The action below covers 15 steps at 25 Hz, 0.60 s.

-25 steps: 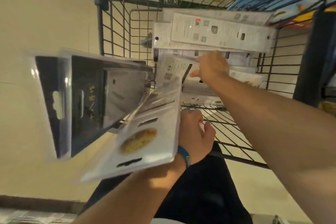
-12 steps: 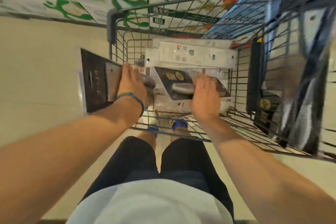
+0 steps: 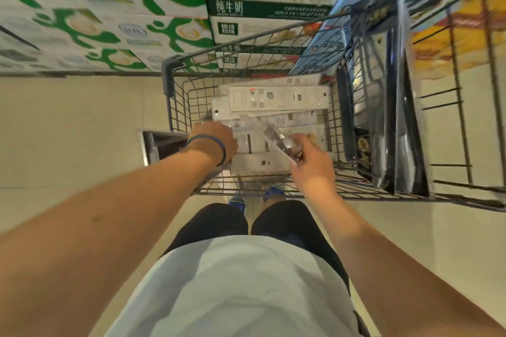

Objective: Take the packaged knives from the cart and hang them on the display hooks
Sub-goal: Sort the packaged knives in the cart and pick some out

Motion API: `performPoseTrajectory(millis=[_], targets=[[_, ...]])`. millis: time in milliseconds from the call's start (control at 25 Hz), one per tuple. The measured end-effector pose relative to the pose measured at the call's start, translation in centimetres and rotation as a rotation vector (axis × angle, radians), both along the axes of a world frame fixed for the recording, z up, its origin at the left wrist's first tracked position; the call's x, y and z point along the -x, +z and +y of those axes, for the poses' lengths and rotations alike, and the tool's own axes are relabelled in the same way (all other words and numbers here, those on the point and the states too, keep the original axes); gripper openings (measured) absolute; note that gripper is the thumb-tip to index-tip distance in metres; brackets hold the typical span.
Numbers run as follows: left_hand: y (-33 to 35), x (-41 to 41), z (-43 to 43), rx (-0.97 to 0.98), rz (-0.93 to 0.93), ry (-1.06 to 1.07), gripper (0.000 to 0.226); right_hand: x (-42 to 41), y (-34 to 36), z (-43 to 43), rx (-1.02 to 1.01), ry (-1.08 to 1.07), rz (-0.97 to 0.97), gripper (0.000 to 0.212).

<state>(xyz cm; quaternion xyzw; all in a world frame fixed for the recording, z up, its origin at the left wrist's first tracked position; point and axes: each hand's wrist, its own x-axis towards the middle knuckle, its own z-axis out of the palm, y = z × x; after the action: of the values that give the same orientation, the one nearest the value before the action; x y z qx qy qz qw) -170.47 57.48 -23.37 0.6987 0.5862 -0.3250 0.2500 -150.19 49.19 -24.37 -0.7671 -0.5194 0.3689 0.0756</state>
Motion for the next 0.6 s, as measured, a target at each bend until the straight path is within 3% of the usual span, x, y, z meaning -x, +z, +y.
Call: performPoseTrajectory(millis=[40,120,200,240,280,360,440,520,600], targets=[[0.5,-0.3,0.2,0.013,-0.125,0.188,0.040,0.2,0.8,0.0,0.005,-0.008,0.023,0.050],[2.0,-0.2,0.1,0.189,-0.539,0.821,0.035,1.0,2.3,0.0,-0.149,0.042,0.041,0.052],[4.4,0.1,0.0,0.634,-1.035,1.436,0.046,1.7,4.2,0.1,-0.385,0.141,0.062,0.053],[5.2,0.4,0.0,0.711,-1.159,1.573,0.042,2.1,5.2,0.3,-0.489,0.195,0.082,0.055],[5.7,0.8,0.5,0.722,-1.256,1.590,0.031,2.4,6.0,0.7,-0.572,0.260,0.080,0.057],[6.7,1.3,0.8,0.587,-1.269,1.463,0.032,2.4,7.7,1.5,-0.655,0.308,-0.010,0.064],[8.3,1.7,0.4,0.579,-1.332,1.372,0.028,1.5,9.1,2.3,-0.521,0.063,0.066,0.073],[9.1,2.3,-0.3,0.601,-1.404,1.303,0.024,0.1,10.5,3.2,-0.202,-0.347,0.476,0.061],[9.5,2.5,-1.1,0.583,-1.429,1.270,0.016,-1.2,11.4,3.9,0.084,-0.594,0.888,0.040]])
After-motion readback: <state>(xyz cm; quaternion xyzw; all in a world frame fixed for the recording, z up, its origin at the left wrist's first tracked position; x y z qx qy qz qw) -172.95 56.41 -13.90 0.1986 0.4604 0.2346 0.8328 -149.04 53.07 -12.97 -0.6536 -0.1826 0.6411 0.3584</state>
